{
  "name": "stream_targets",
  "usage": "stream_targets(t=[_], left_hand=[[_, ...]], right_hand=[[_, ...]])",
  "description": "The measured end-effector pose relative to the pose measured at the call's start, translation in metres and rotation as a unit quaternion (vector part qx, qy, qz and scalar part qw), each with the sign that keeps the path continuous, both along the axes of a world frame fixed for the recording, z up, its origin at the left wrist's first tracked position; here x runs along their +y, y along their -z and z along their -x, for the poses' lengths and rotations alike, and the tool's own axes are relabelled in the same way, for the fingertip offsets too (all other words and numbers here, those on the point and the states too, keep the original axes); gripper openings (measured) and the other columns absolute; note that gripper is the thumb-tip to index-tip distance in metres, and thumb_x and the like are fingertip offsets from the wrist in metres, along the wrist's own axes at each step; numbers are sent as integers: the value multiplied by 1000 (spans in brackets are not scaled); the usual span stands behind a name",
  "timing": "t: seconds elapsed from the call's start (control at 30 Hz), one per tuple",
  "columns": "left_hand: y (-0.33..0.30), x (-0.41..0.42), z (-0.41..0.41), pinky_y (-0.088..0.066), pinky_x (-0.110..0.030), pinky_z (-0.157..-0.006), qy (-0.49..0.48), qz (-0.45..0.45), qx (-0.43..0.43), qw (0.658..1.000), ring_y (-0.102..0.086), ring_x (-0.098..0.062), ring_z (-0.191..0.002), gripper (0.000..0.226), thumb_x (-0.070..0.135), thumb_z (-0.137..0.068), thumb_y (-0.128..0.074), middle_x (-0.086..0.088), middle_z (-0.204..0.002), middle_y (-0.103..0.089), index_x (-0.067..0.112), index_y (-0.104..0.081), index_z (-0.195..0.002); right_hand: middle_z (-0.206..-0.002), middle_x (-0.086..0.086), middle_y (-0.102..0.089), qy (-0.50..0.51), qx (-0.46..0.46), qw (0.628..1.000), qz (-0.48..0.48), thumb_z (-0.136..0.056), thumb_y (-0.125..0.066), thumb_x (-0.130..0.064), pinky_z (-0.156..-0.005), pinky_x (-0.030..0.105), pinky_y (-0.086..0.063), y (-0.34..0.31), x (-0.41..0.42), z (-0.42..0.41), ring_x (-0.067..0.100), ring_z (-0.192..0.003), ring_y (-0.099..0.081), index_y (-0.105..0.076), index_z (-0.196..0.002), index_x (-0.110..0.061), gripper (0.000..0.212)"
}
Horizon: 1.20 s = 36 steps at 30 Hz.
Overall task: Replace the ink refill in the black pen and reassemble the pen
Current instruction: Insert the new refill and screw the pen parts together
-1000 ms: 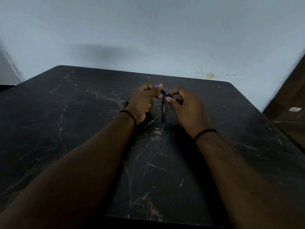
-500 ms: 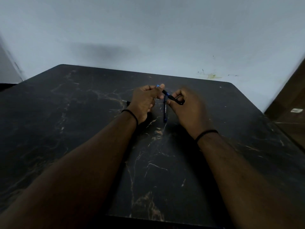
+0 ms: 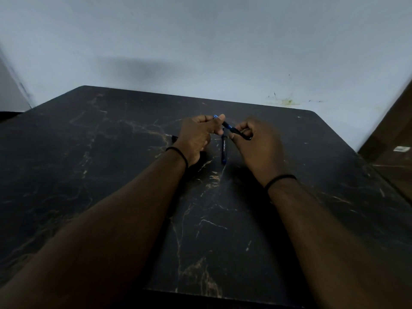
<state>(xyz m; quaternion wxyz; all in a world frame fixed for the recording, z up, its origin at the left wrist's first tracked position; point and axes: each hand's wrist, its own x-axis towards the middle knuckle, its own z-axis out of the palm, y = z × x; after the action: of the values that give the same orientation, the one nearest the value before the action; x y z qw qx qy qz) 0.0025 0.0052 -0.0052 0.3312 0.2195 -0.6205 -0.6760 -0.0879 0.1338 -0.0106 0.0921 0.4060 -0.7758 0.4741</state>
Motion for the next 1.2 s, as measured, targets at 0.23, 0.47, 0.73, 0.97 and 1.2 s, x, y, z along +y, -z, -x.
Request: stream_targets(t=[0.23, 0.47, 0.73, 0.97, 1.2], left_hand=[[0, 3, 2, -21, -15, -33, -6, 7, -4, 1000, -25, -10, -36, 20, 26, -89, -70, -5, -67, -65, 10, -67, -77], [1, 2, 3, -18, -14, -34, -11, 7, 5, 1000, -24, -10, -37, 21, 26, -89, -70, -7, -67, -65, 9, -66, -77], [2, 1, 2, -19, -15, -34, -5, 7, 10, 1000, -26, -9, -36, 20, 26, -90, -69, -3, -65, -66, 11, -67, -77], [2, 0, 2, -19, -15, -34, -5, 2, 7, 1000, -26, -9, -36, 18, 26, -89, -70, -2, -64, -66, 10, -68, -82], [2, 0, 2, -20, -15, -32, -10, -4, 10, 1000, -27, -8, -36, 17, 25, -90, -69, -2, -64, -67, 11, -68, -81]], right_hand=[[-77, -8, -67, 18, -2, 1000, -2, -82, -75, -31, -60, 27, -46, -1, 1, 0, 11, -71, -62, -68, -84, -27, 9], [-77, -8, -67, 15, 3, 1000, -8, -86, -72, -30, -64, 28, -47, 0, 1, 0, 12, -73, -63, -68, -85, -26, 5], [-80, -4, -67, -6, 27, 999, -42, -95, -62, -32, -62, 28, -41, 3, -3, 2, 17, -76, -62, -70, -95, -24, 12], [-75, -11, -59, 6, -10, 1000, -4, -86, -72, -27, -56, 25, -41, 6, -3, 4, 4, -69, -55, -57, -86, -27, 15], [-75, -6, -60, -2, 15, 998, -68, -98, -57, -36, -59, 28, -35, 2, -4, 4, 14, -70, -56, -63, -88, -24, 17]])
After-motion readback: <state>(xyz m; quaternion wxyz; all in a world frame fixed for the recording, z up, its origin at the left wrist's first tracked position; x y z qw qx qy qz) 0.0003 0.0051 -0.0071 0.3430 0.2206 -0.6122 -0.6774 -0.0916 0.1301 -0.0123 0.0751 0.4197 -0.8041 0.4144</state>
